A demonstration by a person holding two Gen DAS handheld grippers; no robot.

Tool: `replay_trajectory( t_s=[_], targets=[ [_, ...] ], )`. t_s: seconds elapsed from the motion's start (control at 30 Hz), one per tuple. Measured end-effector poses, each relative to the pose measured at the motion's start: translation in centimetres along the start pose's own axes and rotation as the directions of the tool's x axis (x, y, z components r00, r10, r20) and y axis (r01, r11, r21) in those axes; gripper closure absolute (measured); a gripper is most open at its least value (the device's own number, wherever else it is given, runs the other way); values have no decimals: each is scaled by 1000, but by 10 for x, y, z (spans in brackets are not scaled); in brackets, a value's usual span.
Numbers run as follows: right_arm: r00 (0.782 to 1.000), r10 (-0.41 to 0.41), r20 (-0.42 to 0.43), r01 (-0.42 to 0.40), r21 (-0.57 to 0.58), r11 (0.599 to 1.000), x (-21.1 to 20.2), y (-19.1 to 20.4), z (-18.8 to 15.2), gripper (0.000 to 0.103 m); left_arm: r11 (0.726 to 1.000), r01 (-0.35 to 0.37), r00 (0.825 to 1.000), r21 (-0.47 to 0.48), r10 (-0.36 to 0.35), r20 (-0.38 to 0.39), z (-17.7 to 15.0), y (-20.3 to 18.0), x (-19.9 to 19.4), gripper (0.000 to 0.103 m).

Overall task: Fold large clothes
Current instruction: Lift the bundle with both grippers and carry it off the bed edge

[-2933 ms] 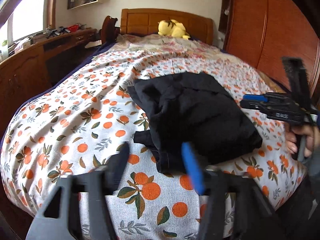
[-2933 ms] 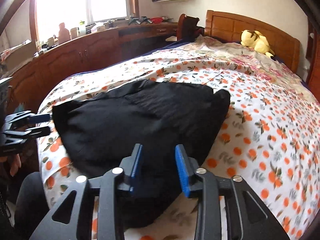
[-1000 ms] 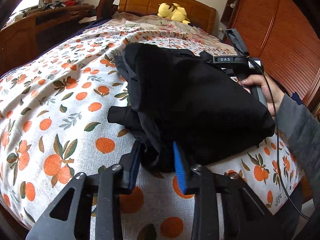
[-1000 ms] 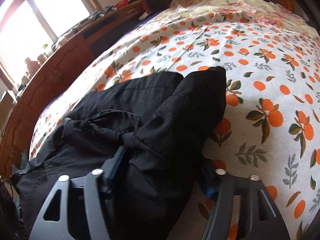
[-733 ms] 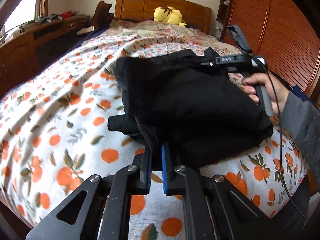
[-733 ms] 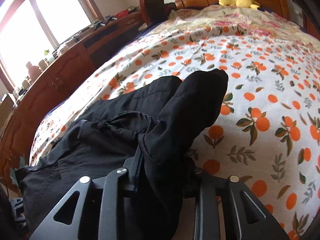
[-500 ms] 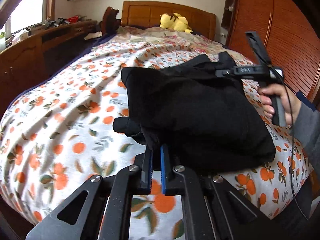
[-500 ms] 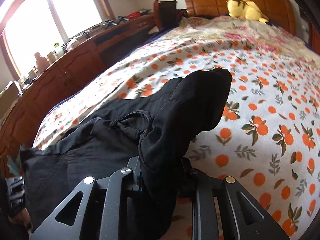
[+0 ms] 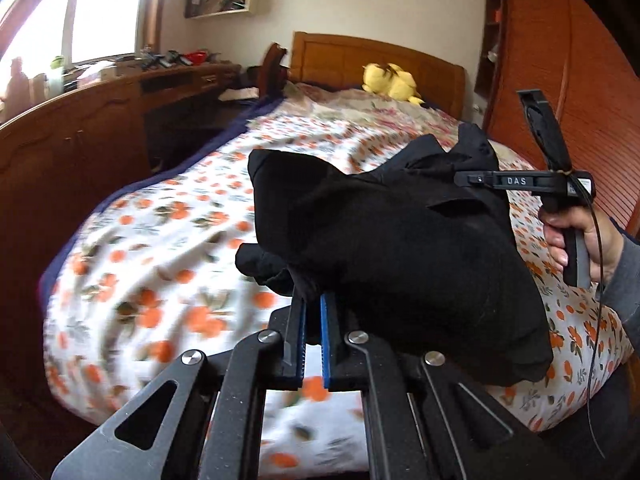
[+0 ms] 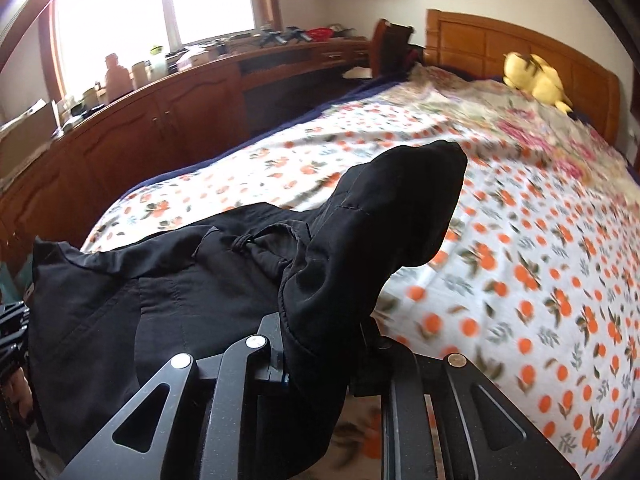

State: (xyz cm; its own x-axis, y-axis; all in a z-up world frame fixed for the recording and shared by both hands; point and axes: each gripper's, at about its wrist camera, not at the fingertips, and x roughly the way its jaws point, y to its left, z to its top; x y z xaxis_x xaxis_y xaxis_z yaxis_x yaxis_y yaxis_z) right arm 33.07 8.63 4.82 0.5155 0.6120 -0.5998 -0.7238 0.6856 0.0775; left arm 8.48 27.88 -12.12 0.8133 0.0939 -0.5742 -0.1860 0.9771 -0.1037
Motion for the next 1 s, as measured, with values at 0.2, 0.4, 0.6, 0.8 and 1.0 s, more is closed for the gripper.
replay_trajectory(
  t_s=[0.2,0.4,0.6,0.8,1.0],
  targets=[
    [999,32,31,-29,-89,996,18,69,37,85,995,-91,994,-28,92,51,5,62,-32,97],
    [997,68,21,-63,-168,984,62,134,65,85,977,-201,975,-77,207,86,14,127,-53,97],
    [995,75,67,-61,-184,981,101,164,92,85,952,-294,947,-90,302,105,19,168,-57,97],
    [993,105,57,-92,-194,977,139,180,91,83,916,-385,917,-109,393,65,1,205,-46,97],
    [992,73,-99,-88,-151,985,190,170,58,65,916,-360,931,-177,365,-8,-26,232,-29,97]
  ],
)
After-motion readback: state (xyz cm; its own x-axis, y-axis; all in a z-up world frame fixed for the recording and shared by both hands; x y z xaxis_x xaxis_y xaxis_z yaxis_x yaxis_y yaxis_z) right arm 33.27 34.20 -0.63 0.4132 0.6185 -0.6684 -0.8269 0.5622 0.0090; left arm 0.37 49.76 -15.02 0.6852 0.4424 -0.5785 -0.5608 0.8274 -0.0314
